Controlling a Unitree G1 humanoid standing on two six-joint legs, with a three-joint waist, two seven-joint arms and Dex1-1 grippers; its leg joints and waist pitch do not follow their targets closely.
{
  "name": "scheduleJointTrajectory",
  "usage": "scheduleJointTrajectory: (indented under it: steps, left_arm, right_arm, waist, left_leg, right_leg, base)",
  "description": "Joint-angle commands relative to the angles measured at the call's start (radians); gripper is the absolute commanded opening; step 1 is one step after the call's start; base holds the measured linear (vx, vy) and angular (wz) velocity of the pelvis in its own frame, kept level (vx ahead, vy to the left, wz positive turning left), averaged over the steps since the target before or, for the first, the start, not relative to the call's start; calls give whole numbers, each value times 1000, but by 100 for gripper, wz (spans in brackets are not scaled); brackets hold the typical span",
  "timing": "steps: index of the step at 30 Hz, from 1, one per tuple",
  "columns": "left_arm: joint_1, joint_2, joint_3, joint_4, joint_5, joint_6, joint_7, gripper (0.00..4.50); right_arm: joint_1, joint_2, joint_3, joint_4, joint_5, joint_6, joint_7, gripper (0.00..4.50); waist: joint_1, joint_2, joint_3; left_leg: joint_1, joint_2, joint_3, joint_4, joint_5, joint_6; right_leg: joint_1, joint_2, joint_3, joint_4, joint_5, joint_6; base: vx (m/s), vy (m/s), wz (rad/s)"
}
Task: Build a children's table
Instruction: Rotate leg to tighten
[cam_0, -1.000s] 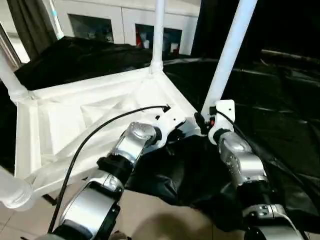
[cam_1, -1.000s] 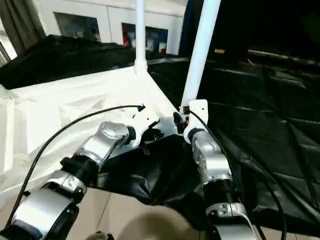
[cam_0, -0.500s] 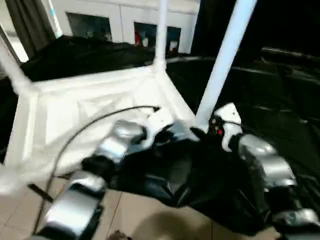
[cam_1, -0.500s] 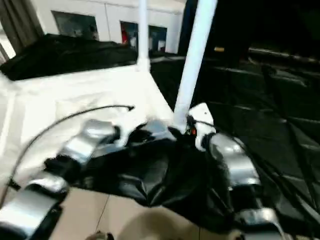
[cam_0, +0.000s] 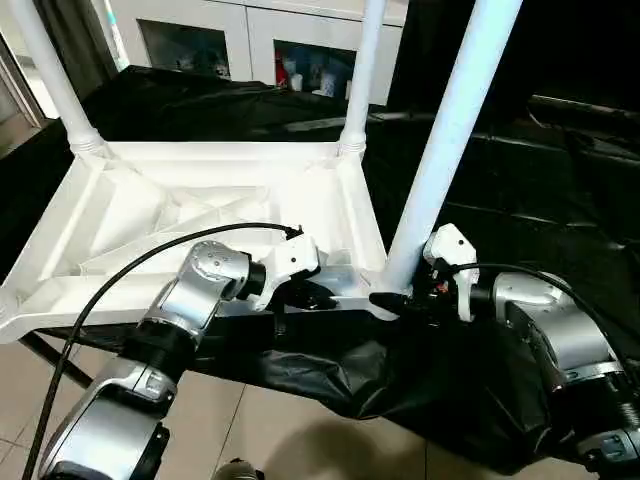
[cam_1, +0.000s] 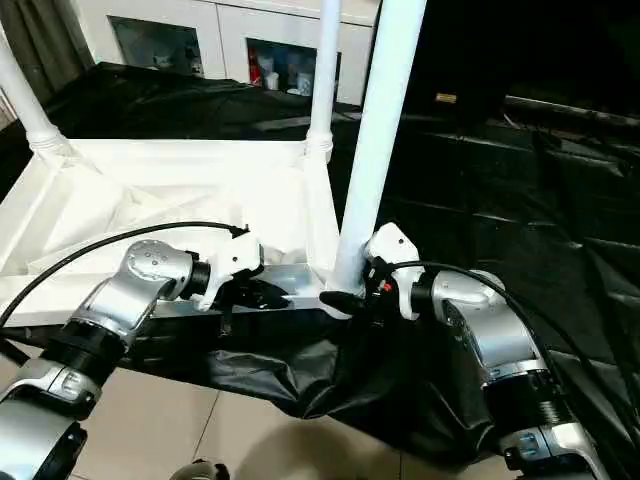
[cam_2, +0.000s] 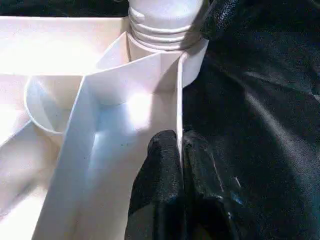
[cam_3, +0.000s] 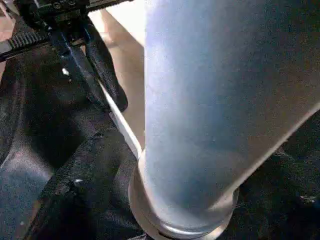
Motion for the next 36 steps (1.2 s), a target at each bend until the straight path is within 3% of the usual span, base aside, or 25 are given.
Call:
scheduleJointTrajectory:
  steps: [1,8,21,25,28,33,34,36]
  left_arm:
    - [16,-23,-3,-26,-54,-12,-24,0]
    - [19,-19,-2,-33,-58,-10,-27,0]
    - [21,-28,-1,-28,-55,-9,-13,0]
    - [11,-45,9,-7,-49,5,29,0]
    - [9,-49,7,-5,-52,5,25,0]
    - [10,-52,4,-6,-53,2,22,0]
    - [10,-52,3,-6,-53,2,22,0]
    - [10,-52,2,-6,-54,1,22,0]
  right_arm:
    - [9,8,38,-4,-1,4,36,323]
    - [-4,1,61,5,-17,-5,43,258]
    - [30,12,70,6,-45,-30,9,213]
    - [52,59,41,19,-34,-6,-69,211]
    - [71,68,47,11,-36,-2,-80,209]
    - [80,70,39,6,-43,-15,-100,209]
    - [77,74,31,9,-41,-15,-108,265]
    - [74,68,27,-1,-25,4,-86,279]
  waist:
    - [4,-18,-56]
    - [3,-18,-57]
    - [3,-10,-61]
    - [2,-6,-60]
    - [-2,-5,-57]
    - [-2,-2,-61]
    - [-3,-3,-61]
    - [-2,-4,-62]
  left_leg:
    - [5,23,-1,-56,-198,75]
    - [6,21,0,-54,-190,74]
    - [7,20,0,-50,-179,77]
    - [9,21,-1,-53,-202,69]
    - [13,21,-4,-61,-272,37]
    - [12,22,-4,-60,-261,35]
    - [10,21,-4,-59,-253,38]
    - [10,20,-3,-58,-245,42]
  right_leg:
    - [48,-49,32,-71,-163,-220]
    - [48,-48,32,-70,-159,-217]
    - [51,-45,32,-65,-113,-231]
    - [50,-45,31,-69,-136,-233]
    - [48,-49,33,-83,-267,-197]
    - [47,-47,34,-79,-231,-196]
    - [47,-46,34,-77,-212,-201]
    - [49,-46,33,-76,-197,-206]
  base:
    - [0,0,0]
    - [0,0,0]
    - [0,0,0]
    - [0,0,0]
    - [0,0,0]
    - [0,0,0]
    - [0,0,0]
    - [0,0,0]
